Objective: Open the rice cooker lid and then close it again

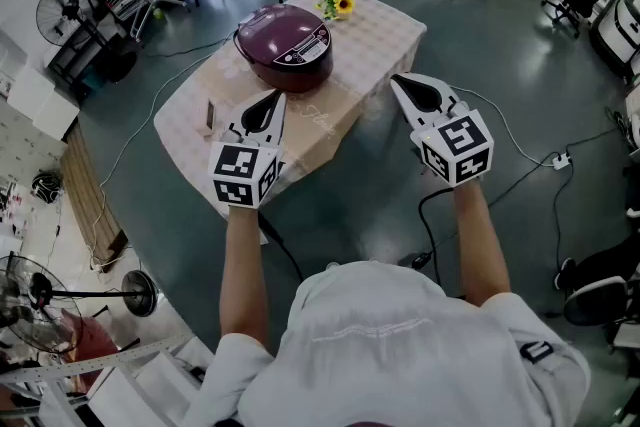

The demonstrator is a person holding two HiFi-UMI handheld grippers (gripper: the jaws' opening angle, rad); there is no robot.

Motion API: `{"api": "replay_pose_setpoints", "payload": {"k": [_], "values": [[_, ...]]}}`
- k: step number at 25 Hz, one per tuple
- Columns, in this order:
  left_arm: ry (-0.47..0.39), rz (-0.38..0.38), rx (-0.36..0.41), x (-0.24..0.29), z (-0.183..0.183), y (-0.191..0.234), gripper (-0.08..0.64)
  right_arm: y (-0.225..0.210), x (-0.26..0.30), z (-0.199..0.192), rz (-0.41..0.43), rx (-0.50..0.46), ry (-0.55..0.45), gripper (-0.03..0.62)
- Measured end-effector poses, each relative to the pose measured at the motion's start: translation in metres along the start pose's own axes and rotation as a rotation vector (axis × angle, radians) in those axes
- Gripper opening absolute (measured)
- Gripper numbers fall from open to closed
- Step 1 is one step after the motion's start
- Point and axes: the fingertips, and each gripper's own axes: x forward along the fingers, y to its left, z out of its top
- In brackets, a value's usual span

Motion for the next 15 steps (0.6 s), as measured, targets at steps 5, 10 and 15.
{"api": "replay_pose_setpoints", "payload": {"k": [5, 10, 15], "values": [[0.002, 0.002, 0.0, 0.005, 0.001, -0.003, 0.015, -0.008, -0.003, -0.004, -0.009, 0.006, -0.005, 0.025], [0.004, 0.01, 0.003, 0.011, -0.001, -0.01, 0.017, -0.017, -0.01, -0.004, 0.012, 0.097, -0.059, 0.025], [0.009, 0.018, 0.007, 0.016, -0.001, -0.014, 0.018, -0.019, -0.009, -0.009, 0.031, 0.063, -0.035, 0.025]]}}
